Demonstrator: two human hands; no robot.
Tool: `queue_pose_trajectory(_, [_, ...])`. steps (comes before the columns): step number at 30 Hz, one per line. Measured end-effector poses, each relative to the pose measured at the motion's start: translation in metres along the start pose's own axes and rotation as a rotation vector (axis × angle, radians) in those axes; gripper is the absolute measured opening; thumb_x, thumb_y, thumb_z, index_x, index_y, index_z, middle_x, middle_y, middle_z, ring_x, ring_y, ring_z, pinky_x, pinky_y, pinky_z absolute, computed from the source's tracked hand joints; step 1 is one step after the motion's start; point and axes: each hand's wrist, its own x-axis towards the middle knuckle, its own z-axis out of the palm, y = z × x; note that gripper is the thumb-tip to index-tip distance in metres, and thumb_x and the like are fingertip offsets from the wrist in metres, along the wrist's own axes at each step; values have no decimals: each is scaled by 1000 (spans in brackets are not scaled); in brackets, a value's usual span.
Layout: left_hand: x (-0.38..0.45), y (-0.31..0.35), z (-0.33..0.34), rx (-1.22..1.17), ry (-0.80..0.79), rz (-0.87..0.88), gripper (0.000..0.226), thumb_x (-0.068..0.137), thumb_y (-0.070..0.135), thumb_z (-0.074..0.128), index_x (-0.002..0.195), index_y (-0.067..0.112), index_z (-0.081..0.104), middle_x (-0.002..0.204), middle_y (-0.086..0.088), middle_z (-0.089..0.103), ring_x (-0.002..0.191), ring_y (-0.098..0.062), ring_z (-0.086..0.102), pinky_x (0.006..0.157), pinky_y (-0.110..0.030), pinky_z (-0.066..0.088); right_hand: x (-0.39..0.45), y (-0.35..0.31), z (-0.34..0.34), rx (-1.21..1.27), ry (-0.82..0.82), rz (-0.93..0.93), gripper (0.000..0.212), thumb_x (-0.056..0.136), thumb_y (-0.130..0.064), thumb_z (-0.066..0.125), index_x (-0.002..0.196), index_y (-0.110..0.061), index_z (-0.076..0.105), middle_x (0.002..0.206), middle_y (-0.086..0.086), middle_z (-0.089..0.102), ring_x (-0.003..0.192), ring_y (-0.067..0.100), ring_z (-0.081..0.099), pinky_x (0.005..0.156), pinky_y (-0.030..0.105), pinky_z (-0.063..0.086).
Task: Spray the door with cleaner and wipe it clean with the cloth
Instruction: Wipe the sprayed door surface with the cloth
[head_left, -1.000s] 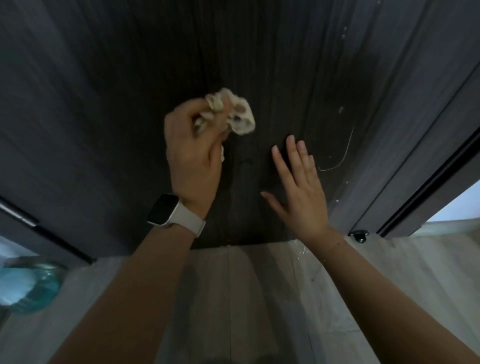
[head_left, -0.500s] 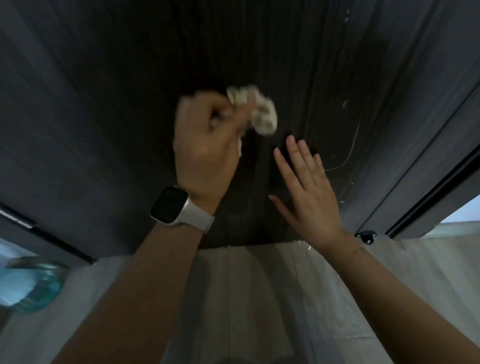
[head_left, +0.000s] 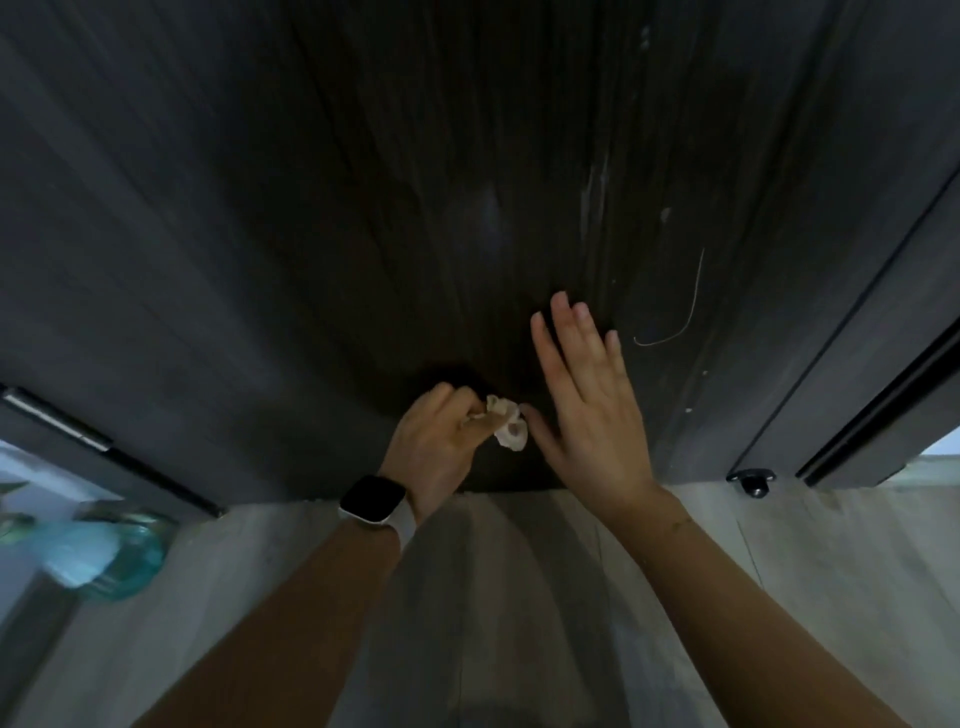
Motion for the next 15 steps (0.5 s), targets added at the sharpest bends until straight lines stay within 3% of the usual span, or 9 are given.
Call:
queue_pose_trajectory(3, [30,-13,-30,72,136,74,48,83,3,69,125,22,55,89,-2,48,74,-20,40,63,-28,31,1,-7,7,73,65,43,78,89,-16,67,151,-10,19,160,-2,0,150,16,-3,123,36,-1])
queue_pose_trajectory(6, [50,-24,-52,91,160,116,51,84,6,73,128,23,53,89,-1,44,72,-22,42,64,-26,28,0,-25,15,171,117,133,77,88,-11,66,150,-9,22,161,3,4,150,18,-2,123,39,3])
queue_pose_trajectory(9, [28,-30,-43,103,52,144,42,88,7,65,126,24,54,86,-3,44,73,-22,39,62,-29,26,2,-34,20,179,162,158,76,85,-6,68,149,-5,25,159,11,8,150,20,-2,123,41,7])
queue_pose_trajectory(12, [-1,-41,-36,102,-56,121,37,90,3,49,121,20,62,89,-3,43,76,-23,39,61,-33,33,1,-32,23,123,103,84,77,86,-12,70,149,-6,26,160,12,6,150,20,-4,123,39,3])
queue_pose_trajectory(15, [-17,-52,-58,70,9,38,38,97,7,36,106,11,72,93,-3,45,79,-22,41,55,-34,43,6,-35,19,39,16,-75,77,86,-21,72,150,-10,28,160,11,7,150,22,-3,123,38,1])
